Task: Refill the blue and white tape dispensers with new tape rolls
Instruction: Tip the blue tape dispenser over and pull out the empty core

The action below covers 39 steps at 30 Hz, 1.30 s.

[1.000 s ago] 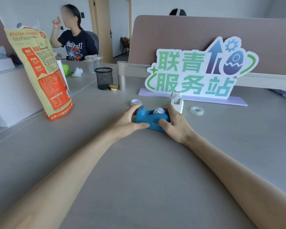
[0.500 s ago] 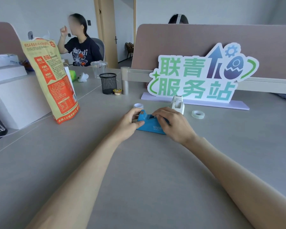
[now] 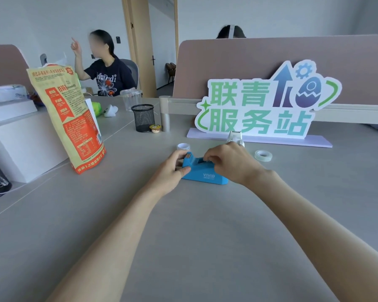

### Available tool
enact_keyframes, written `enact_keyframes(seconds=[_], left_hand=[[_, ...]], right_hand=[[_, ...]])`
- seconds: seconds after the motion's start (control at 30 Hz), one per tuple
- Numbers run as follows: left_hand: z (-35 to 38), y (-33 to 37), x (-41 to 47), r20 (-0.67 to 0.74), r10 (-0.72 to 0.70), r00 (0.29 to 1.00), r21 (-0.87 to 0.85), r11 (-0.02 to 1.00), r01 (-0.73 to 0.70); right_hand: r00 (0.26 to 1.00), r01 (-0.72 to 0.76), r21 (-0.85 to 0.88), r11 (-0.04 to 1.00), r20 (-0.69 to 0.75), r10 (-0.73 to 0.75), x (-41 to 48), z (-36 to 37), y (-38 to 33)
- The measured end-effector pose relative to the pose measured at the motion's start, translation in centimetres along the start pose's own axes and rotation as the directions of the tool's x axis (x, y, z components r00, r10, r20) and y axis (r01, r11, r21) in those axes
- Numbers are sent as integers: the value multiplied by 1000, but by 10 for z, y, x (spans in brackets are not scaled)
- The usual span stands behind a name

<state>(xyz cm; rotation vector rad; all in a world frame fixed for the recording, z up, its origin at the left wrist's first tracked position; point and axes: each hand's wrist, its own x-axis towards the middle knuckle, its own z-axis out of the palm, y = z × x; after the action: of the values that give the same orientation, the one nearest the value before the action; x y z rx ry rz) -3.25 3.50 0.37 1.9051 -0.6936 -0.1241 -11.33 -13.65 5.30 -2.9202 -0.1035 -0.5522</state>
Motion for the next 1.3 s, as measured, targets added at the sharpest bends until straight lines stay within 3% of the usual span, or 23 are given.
enact_keyframes(seconds=[0.23,0.43,0.5,0.57,0.7,0.77,0.93,1.07,1.13,1.2,1.3], left_hand=[[0,-1,0,19,-7,1000,-1,1000,7],[9,-7,-1,-36,25,999,241,970,-15],[12,-4,-3,-61,36,998,283,959,-17],[14,0,-3,-74,50,996,324,946,-24],[21,6,7,-91,78,993,454,891,-28],[22,7,12,-99,69,993,484,875,-13],[22,5,-12,-41,141,989,371,921,-116],[17,14,-41,-285,378,881,392,885,-252],[15,19,-45,-337,319,886,331,921,-206],[15,22,-45,-191,136,972,257,963,-84],[19,20,-43,-2,25,1000,313,949,-24]], right_hand=[[998,34,69,997,-45,-31,-4,-2,2],[946,91,73,993,-318,-63,-13,1,1],[886,128,180,975,-462,-31,-21,1,-4],[862,149,304,941,-506,26,-35,6,-8],[938,-23,538,843,-281,205,-63,22,-11],[940,-118,641,759,-175,294,-68,23,-10],[922,-190,759,622,-80,379,-69,22,-8],[920,-265,780,566,30,390,-67,23,-5],[922,-269,798,539,52,384,-67,23,-5],[934,-250,808,534,56,352,-68,22,-8],[947,-229,824,518,64,316,-68,22,-12]])
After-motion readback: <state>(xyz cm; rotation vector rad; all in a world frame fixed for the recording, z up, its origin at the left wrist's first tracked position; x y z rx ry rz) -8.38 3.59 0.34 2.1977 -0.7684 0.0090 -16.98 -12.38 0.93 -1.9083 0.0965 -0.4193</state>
